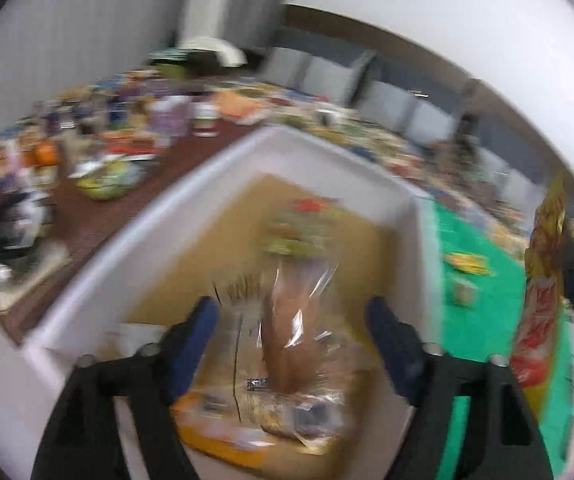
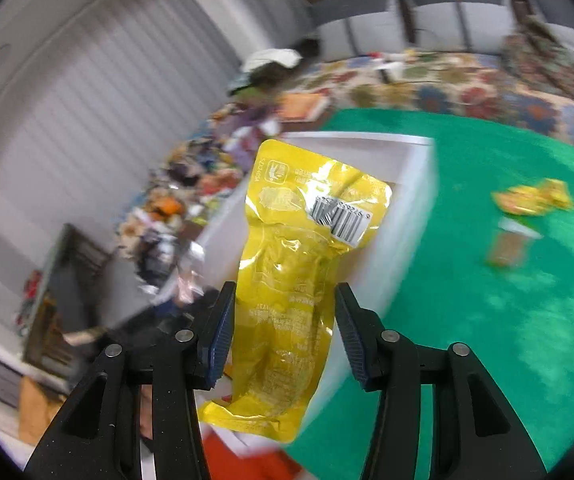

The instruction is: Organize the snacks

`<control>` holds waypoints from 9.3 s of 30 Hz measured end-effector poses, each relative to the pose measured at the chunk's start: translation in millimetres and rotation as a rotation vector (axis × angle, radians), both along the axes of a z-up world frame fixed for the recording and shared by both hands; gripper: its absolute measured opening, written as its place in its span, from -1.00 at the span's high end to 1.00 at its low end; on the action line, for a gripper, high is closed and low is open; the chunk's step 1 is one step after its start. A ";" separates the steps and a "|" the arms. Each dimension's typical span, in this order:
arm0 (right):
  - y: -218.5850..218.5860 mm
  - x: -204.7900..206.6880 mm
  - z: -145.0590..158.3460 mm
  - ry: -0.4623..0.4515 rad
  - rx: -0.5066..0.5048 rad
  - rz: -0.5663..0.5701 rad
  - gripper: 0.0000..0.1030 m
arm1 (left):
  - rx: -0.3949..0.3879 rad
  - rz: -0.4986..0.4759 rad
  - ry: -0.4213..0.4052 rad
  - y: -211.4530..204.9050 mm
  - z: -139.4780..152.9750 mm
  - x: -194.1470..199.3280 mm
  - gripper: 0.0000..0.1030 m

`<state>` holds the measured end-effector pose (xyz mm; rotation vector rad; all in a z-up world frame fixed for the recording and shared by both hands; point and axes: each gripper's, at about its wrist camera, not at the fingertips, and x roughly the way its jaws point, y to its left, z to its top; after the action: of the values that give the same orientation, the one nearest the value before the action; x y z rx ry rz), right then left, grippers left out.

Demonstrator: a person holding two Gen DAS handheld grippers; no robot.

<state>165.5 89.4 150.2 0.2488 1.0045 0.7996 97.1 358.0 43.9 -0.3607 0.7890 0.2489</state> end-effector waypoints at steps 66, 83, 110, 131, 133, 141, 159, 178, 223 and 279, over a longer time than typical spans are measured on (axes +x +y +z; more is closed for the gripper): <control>-389.6 -99.6 -215.4 -0.060 -0.563 -0.618 -0.71 | 0.205 -0.603 0.143 -413.3 -154.0 71.4 -1.00; -390.0 -99.7 -215.6 -0.060 -0.562 -0.618 -0.72 | 0.218 -0.764 0.346 -403.7 -143.4 123.2 -1.00; -390.9 -99.6 -216.2 -0.060 -0.563 -0.618 -0.73 | 0.163 -0.623 0.278 -343.3 -138.9 227.8 0.21; -390.8 -99.2 -216.5 -0.060 -0.563 -0.618 -0.73 | 0.199 -0.453 0.146 -292.6 -159.6 144.6 -1.00; -390.8 -99.2 -216.5 -0.060 -0.563 -0.618 -0.73 | 0.202 -0.452 0.146 -293.2 -159.9 145.2 -1.00; -390.8 -99.1 -216.5 -0.060 -0.564 -0.618 -0.73 | 0.201 -0.452 0.146 -293.8 -159.7 145.2 -1.00; -308.7 113.1 -193.7 0.099 -0.291 -0.444 -0.75 | 0.202 -0.452 0.146 -293.8 -159.3 144.4 -1.00; -165.3 256.9 -230.6 0.097 -0.536 -0.235 0.07 | 0.201 -0.451 0.146 -294.8 -158.1 140.4 -1.00; -403.6 3.2 -226.7 -0.077 -0.498 -0.508 -0.90 | 0.198 -0.441 0.147 -294.8 -159.8 173.0 -1.00; -393.2 24.6 -230.5 -0.086 -0.546 -0.473 -0.94 | 0.199 -0.441 0.149 -294.1 -158.3 171.3 -1.00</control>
<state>190.1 -303.9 -80.2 -0.0239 0.9919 0.0925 268.4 63.9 -114.4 0.0247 0.9598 -0.0615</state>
